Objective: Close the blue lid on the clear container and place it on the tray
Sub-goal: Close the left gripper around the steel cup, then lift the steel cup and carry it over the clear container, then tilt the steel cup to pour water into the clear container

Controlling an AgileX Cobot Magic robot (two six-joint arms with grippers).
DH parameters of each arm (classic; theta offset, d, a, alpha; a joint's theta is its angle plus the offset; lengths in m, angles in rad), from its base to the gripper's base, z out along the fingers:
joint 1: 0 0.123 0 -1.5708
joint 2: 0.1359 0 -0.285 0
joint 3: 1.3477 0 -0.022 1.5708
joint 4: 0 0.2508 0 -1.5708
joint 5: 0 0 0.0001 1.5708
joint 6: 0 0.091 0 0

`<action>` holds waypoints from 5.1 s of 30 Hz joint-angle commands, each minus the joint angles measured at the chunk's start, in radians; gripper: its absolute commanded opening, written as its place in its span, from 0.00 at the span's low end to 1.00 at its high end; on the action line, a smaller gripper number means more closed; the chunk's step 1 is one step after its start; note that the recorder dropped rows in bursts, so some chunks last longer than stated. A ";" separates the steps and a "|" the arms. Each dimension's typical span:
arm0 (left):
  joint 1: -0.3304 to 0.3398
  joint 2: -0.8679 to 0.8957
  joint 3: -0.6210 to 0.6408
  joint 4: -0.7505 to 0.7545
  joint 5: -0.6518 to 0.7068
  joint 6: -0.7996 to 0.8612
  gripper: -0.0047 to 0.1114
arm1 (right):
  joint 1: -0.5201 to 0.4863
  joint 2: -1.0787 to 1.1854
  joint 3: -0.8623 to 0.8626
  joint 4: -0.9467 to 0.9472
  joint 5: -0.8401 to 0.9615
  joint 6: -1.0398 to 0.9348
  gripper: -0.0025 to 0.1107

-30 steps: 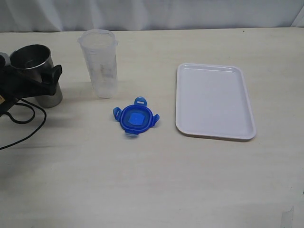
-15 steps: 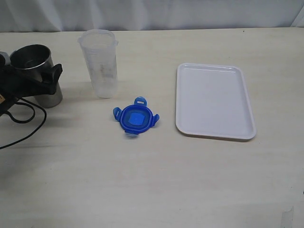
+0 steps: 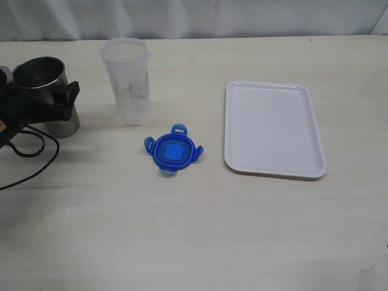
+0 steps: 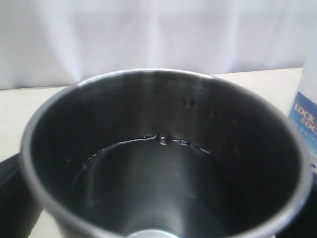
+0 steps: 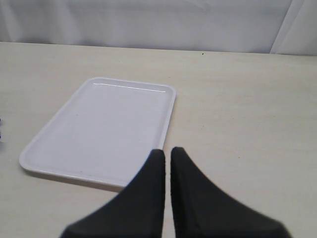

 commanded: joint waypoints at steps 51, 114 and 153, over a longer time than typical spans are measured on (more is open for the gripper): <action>-0.001 -0.001 -0.522 0.254 0.285 -0.285 0.04 | 0.002 -0.004 0.002 0.002 -0.011 0.002 0.06; -0.058 -0.090 -0.576 0.547 0.287 0.080 0.04 | 0.002 -0.004 0.002 0.002 -0.011 0.002 0.06; -0.058 -0.090 -0.576 0.539 0.268 0.573 0.04 | 0.002 -0.004 0.002 0.002 -0.011 0.002 0.06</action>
